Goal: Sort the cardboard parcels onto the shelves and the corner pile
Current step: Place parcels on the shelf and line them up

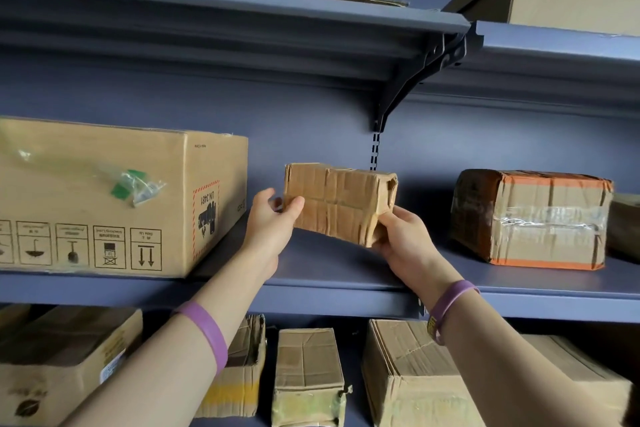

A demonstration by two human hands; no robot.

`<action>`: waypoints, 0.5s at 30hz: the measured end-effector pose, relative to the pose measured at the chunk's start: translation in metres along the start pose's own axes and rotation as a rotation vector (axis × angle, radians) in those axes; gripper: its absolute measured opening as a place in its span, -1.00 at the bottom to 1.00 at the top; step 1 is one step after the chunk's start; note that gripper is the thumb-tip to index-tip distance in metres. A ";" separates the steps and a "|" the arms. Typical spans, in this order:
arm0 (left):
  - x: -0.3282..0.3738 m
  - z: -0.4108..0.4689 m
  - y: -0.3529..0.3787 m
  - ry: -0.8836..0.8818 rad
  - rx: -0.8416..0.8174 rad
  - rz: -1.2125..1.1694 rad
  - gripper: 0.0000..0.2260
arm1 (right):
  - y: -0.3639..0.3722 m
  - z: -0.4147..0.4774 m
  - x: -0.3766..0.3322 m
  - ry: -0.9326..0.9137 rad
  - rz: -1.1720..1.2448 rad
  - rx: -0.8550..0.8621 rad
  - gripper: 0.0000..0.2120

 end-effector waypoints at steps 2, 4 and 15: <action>0.002 -0.003 -0.001 0.008 0.046 0.042 -0.40 | 0.000 -0.003 -0.001 -0.004 0.043 0.016 -0.79; 0.008 -0.010 0.002 0.049 0.008 0.085 -0.42 | 0.001 -0.001 -0.001 -0.016 0.066 0.034 -0.77; 0.015 -0.021 0.015 0.101 -0.280 -0.033 -0.53 | 0.019 -0.009 0.004 -0.140 -0.252 -0.183 -0.51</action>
Point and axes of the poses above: each hand's wrist, its own z-axis towards the middle knuckle, its own y-axis out of the palm, x = y × z, the point moved 3 cm from there along z, towards the middle knuckle, and after that the axes turned 3 degrees about x, right-handed, at the moved point
